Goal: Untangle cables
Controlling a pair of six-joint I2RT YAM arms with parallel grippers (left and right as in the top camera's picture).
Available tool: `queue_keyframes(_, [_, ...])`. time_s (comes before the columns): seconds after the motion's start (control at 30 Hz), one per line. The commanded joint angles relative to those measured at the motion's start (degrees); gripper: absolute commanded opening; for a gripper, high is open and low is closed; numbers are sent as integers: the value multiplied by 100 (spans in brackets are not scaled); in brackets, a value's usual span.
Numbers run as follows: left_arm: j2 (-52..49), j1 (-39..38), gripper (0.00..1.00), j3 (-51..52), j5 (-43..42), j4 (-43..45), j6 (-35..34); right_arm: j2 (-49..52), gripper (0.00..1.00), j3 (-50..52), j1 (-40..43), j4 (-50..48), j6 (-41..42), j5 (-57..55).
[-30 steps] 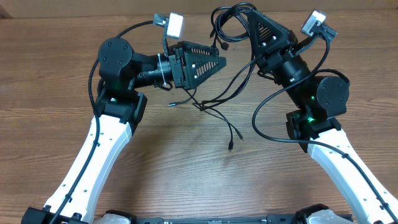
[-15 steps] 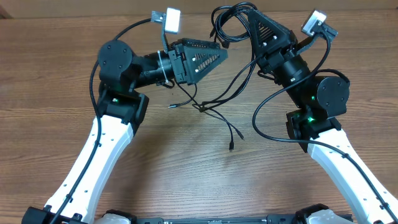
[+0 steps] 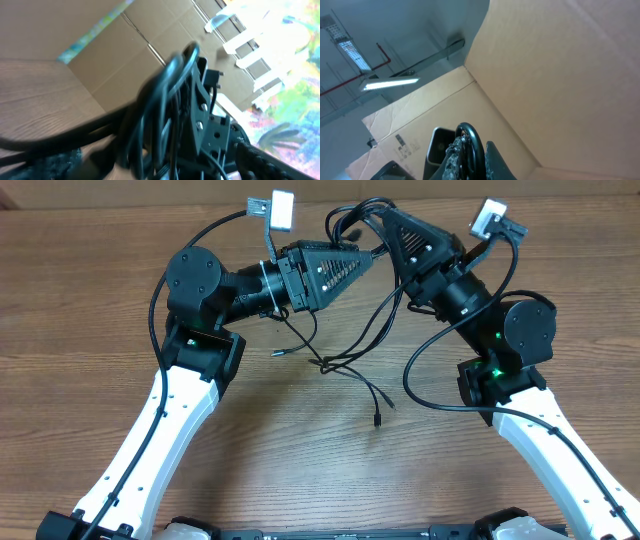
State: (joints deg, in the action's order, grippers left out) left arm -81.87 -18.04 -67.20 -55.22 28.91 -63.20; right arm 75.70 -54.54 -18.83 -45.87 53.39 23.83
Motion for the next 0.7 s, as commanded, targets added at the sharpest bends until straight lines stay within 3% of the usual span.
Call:
queue_keyframes(0.0, [129, -42, 84, -107, 258, 57, -4, -9, 4, -81, -118, -7, 87, 179])
queue_keyframes(0.17, [129, -42, 64, -107, 310, 61, 17, -9, 4, -81, -146, 13, 83, 173])
queue_keyframes(0.47, [129, -39, 43, -107, 310, 140, 146, -9, 4, -81, -146, 186, 83, 175])
queue_keyframes(0.67, [129, -39, 11, -107, 308, 138, 374, -9, 4, -81, -136, 356, 83, 160])
